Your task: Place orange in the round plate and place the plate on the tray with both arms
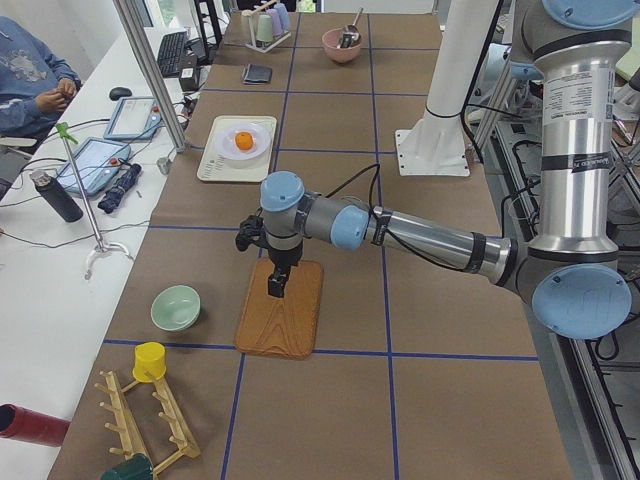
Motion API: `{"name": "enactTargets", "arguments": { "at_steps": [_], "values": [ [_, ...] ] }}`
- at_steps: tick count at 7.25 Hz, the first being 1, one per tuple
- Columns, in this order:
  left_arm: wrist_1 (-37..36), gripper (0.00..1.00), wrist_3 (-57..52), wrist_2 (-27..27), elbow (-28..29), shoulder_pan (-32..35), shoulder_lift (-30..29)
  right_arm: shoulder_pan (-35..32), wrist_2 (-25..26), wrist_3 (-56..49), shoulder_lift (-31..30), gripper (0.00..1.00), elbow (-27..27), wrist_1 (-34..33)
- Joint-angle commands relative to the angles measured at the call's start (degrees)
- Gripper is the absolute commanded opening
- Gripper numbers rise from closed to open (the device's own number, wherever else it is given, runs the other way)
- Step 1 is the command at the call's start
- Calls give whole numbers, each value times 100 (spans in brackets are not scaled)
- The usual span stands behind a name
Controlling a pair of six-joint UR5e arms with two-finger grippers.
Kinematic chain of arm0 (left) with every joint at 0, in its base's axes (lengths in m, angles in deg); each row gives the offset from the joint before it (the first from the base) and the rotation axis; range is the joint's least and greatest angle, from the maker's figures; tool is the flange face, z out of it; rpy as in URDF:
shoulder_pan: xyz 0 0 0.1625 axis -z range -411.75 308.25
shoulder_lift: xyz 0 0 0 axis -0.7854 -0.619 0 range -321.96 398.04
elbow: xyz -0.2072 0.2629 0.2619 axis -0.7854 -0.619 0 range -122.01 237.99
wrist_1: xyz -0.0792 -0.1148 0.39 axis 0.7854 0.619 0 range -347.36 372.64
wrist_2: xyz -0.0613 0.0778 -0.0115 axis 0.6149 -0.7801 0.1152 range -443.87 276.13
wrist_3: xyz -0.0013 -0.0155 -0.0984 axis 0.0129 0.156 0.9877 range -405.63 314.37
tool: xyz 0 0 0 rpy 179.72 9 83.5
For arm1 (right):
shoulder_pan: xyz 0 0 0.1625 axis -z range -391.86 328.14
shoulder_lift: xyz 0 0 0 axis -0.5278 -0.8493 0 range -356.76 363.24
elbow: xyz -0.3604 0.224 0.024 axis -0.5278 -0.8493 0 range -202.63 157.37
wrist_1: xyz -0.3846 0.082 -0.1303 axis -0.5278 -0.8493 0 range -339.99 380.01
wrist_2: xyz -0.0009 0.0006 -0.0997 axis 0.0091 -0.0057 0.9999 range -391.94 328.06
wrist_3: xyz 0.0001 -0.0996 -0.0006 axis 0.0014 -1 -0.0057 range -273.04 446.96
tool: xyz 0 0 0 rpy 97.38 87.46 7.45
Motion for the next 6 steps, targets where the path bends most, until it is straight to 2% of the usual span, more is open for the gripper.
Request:
{"name": "enactTargets", "arguments": {
  "at_steps": [1, 6],
  "values": [
    [1, 98, 0, 9, -43, 17, 20, 0, 13, 0, 1, 100, -3, 0],
    [1, 98, -9, 9, 9, 8, 73, 0, 48, 0, 1, 100, 6, 0]
  ]
}}
